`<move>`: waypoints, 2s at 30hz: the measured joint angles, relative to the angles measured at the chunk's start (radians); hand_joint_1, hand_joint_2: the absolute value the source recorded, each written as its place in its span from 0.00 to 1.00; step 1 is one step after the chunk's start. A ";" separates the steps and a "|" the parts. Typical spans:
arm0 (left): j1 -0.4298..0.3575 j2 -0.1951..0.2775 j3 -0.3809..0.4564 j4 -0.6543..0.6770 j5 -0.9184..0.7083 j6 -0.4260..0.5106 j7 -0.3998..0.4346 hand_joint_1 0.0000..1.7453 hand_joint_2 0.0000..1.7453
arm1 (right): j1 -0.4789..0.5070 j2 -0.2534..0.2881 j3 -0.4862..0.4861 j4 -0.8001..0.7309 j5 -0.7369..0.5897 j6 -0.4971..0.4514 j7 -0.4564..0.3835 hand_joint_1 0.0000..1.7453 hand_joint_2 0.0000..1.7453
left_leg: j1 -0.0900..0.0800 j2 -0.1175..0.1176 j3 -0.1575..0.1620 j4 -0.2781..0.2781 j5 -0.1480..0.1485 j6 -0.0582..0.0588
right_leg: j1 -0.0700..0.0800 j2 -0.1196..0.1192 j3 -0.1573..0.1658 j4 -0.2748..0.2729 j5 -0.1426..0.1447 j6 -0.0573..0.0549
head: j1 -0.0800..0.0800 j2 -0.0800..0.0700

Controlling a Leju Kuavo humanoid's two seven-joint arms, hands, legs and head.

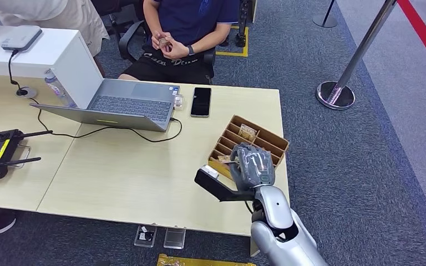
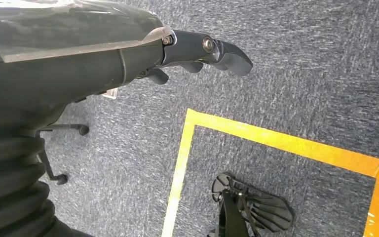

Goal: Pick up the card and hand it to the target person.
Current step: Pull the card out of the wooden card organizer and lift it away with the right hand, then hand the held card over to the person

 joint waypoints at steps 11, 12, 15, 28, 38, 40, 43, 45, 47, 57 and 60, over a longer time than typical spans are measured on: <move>0.000 0.000 0.000 0.000 0.000 -0.002 0.010 0.00 1.00 | -0.018 -0.044 -0.038 -0.168 -0.065 -0.019 -0.034 0.93 1.00 | 0.000 0.000 0.000 0.000 0.000 0.000 | 0.000 0.000 0.000 0.000 0.000 0.000 | 0.000 0.000; 0.000 0.000 0.000 0.000 0.000 -0.002 0.010 0.00 1.00 | -0.018 -0.048 -0.039 -0.177 -0.067 -0.029 -0.040 0.93 1.00 | 0.000 0.000 0.000 0.000 0.000 0.000 | 0.000 0.000 0.000 0.000 0.000 0.000 | 0.000 0.000; 0.000 0.000 0.000 0.000 -0.001 -0.002 0.011 0.00 1.00 | -0.018 -0.056 -0.043 -0.193 -0.067 -0.055 -0.058 0.93 1.00 | 0.000 0.000 0.000 0.000 0.000 0.000 | 0.000 0.000 0.000 0.000 0.000 0.000 | 0.000 0.000; -0.007 -0.001 -0.001 0.000 -0.021 -0.009 0.009 0.00 1.00 | -0.103 0.014 -0.051 0.066 -0.013 -0.207 -0.191 0.93 1.00 | 0.000 0.000 0.000 0.000 0.000 0.000 | 0.000 0.000 0.000 0.001 0.000 0.000 | 0.000 0.000; -0.023 -0.001 -0.003 0.000 -0.034 -0.011 0.014 0.00 1.00 | -0.286 0.121 -0.117 0.413 -0.002 -0.347 -0.253 0.93 1.00 | 0.000 0.000 0.000 0.000 0.001 -0.001 | 0.000 0.000 0.000 0.001 0.001 0.000 | -0.001 0.000; -0.026 -0.001 -0.004 0.000 -0.041 -0.012 0.014 0.00 1.00 | -0.319 0.135 -0.133 0.469 -0.001 -0.367 -0.256 0.93 1.00 | 0.000 0.000 0.000 0.000 0.001 -0.001 | 0.000 0.000 0.000 0.001 0.001 -0.001 | -0.001 0.000; -0.030 -0.001 -0.009 0.000 -0.049 -0.013 0.017 0.00 1.00 | -0.364 0.149 -0.154 0.533 0.008 -0.387 -0.253 0.93 1.00 | 0.000 0.000 0.000 0.000 0.001 -0.001 | 0.000 0.000 0.000 0.001 0.001 -0.001 | -0.001 0.000; -0.034 -0.001 -0.012 0.000 -0.054 -0.014 0.019 0.00 1.00 | -0.389 0.156 -0.166 0.570 0.018 -0.396 -0.248 0.93 1.00 | 0.000 0.000 0.000 0.001 0.001 -0.001 | 0.000 0.000 0.000 0.001 0.001 -0.001 | -0.001 0.000; -0.038 -0.001 -0.017 0.000 -0.058 -0.015 0.021 0.00 1.00 | -0.411 0.162 -0.175 0.604 0.027 -0.400 -0.240 0.93 1.00 | 0.000 0.000 0.000 0.001 0.001 -0.001 | 0.000 0.000 0.000 0.001 0.001 -0.001 | -0.001 0.000; -0.047 -0.005 -0.029 0.000 -0.062 -0.019 0.031 0.00 1.00 | -0.486 0.187 -0.205 0.736 0.051 -0.415 -0.222 0.93 1.00 | 0.000 0.000 0.000 0.001 0.001 -0.001 | 0.000 0.000 0.000 0.001 0.001 -0.001 | -0.001 0.000; -0.047 -0.006 -0.029 0.001 -0.062 -0.017 0.031 0.00 1.00 | -0.497 0.194 -0.210 0.761 0.056 -0.421 -0.223 0.93 1.00 | 0.000 0.000 0.000 0.001 0.001 -0.001 | 0.000 0.000 0.000 0.001 0.001 -0.001 | -0.001 0.000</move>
